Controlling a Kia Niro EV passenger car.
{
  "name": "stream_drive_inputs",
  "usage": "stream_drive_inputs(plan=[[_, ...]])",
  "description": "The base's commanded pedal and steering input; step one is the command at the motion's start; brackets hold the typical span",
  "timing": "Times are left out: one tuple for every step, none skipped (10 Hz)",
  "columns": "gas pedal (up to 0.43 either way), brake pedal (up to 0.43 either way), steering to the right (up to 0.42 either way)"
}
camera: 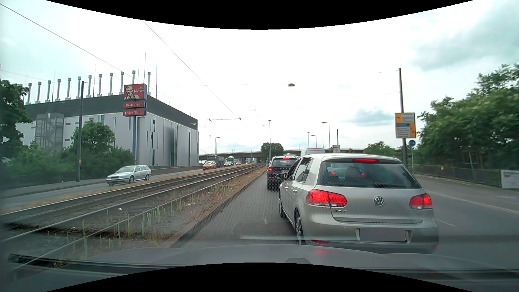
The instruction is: Follow the waypoints while adhering to traffic rules and regulations
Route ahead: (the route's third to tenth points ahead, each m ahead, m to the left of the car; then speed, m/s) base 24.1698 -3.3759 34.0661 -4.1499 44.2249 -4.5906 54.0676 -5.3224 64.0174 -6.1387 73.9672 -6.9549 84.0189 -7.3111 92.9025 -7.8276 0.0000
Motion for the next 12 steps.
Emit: stream_drive_inputs(plan=[[0.0,0.244,0.001],[0.0,0.244,0.001],[0.0,0.244,0.001],[0.0,0.244,0.001],[0.0,0.244,0.001],[0.0,0.25,0.001],[0.0,0.244,0.001],[0.0,0.244,0.001],[0.0,0.244,0.001],[0.0,0.244,0.001],[0.0,0.244,0.001],[0.0,0.244,0.001]])
